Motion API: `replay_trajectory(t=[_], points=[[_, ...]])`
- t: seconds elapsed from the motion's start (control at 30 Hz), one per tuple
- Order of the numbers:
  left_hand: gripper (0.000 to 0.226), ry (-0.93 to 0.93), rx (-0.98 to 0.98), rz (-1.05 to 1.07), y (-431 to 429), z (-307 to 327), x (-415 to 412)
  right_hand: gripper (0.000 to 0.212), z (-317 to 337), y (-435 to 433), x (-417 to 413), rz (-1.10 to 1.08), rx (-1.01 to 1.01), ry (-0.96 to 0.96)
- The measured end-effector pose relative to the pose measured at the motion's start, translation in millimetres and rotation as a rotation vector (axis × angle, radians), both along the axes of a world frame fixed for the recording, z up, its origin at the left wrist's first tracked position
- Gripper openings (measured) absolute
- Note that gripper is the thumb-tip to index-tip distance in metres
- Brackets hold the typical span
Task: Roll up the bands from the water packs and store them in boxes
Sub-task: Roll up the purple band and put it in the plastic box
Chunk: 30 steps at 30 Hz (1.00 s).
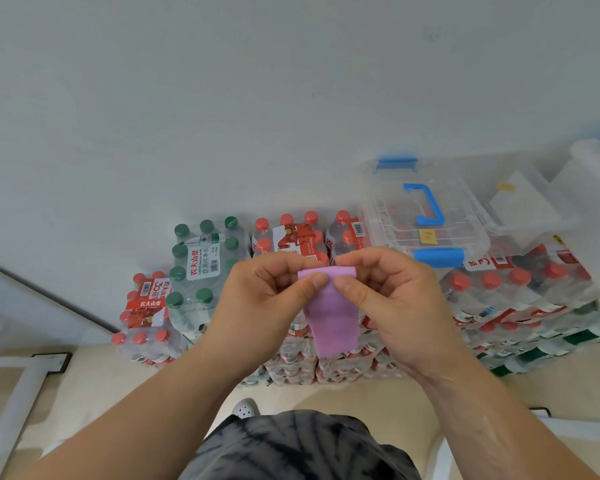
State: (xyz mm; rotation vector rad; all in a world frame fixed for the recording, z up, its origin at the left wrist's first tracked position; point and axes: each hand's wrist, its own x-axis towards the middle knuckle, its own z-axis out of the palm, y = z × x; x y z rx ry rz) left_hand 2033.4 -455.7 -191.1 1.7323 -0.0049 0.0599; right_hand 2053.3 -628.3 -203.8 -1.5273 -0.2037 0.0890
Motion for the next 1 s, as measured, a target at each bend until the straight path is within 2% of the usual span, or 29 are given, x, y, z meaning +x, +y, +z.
replay_trajectory(t=[0.13,0.27,0.5,0.6,0.73,0.9,1.0], points=[[0.017,-0.008,-0.054,-0.01,-1,0,-1,0.013,0,0,0,-0.029,-0.011,0.016],[0.016,0.007,-0.016,-0.02,0,-2,0,0.015,1,-1,0,-0.022,-0.056,-0.012],[0.015,0.024,-0.021,-0.017,0,2,-1,0.017,2,-1,1,0.009,-0.019,-0.027],[0.019,0.005,-0.087,0.081,-3,-1,-2,0.013,1,2,2,-0.056,-0.004,-0.023],[0.019,-0.017,-0.127,0.14,-4,-3,-1,0.023,-3,5,3,-0.11,-0.01,-0.018],[0.026,-0.023,-0.148,0.122,-3,-6,0,0.008,-1,9,3,-0.141,-0.003,0.002],[0.029,-0.03,-0.122,0.101,-3,-6,0,0.02,0,10,3,-0.141,0.009,0.044]])
